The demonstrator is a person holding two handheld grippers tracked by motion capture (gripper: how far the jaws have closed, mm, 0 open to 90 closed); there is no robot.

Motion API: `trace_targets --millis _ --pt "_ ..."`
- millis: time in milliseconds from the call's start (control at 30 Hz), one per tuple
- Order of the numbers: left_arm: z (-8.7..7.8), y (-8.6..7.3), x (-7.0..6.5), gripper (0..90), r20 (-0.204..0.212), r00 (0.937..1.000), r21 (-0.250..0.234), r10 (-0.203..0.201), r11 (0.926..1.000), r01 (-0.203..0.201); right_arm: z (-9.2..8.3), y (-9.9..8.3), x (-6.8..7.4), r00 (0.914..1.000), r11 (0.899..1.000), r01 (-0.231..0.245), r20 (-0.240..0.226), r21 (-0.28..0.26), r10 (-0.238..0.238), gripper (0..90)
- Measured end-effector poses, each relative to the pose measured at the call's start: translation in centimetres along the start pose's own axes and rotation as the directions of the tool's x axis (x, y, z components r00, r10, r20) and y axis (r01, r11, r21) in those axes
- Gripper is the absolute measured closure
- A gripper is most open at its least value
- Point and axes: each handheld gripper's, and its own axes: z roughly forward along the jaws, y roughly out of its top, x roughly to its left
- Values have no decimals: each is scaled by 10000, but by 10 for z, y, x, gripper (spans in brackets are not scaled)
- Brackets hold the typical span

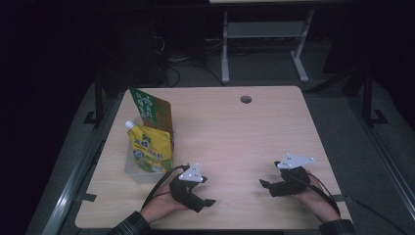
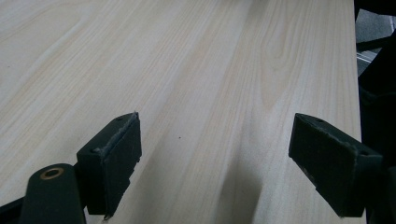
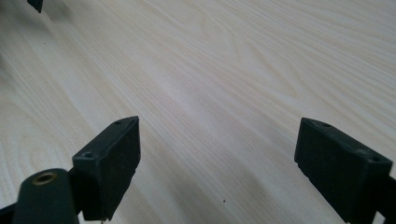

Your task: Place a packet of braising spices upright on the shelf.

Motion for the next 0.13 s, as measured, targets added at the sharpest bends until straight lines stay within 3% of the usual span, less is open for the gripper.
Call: trace_targets --millis 133 --pt "0 0 0 166 13 10000 -30 23 10000 -23 -1 0 0 10000 10000 -16 24 -67 16 139"
